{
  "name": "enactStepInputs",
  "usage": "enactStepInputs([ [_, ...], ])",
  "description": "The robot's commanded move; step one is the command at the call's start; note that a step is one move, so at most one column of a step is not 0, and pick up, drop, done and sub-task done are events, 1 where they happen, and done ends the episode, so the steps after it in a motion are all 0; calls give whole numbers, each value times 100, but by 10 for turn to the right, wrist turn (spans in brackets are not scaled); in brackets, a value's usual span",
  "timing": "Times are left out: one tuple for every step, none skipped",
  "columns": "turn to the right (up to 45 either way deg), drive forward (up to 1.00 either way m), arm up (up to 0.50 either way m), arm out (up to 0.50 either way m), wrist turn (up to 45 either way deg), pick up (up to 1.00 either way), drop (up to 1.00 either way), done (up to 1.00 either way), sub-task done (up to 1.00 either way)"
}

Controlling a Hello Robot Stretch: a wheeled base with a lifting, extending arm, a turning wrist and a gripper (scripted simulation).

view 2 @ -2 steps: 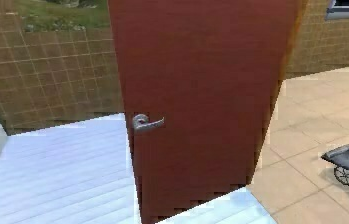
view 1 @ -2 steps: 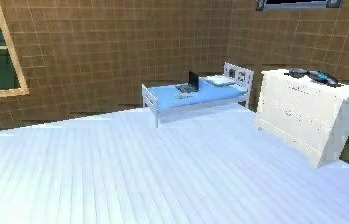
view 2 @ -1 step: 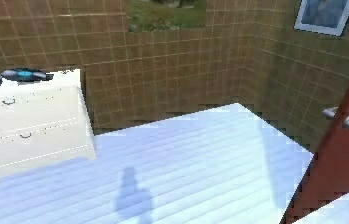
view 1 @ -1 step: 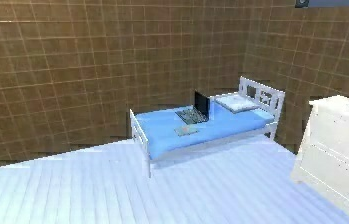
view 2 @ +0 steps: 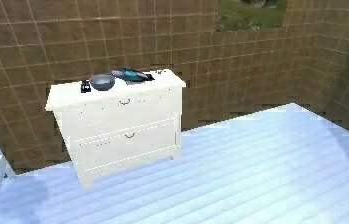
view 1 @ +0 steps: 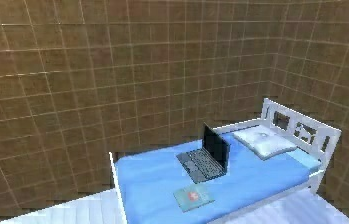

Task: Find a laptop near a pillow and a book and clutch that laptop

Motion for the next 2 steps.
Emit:
enactStepInputs([
  [450, 0, 0, 0, 0, 0, 0, 0, 0],
  [90, 0, 0, 0, 0, 0, 0, 0, 0],
])
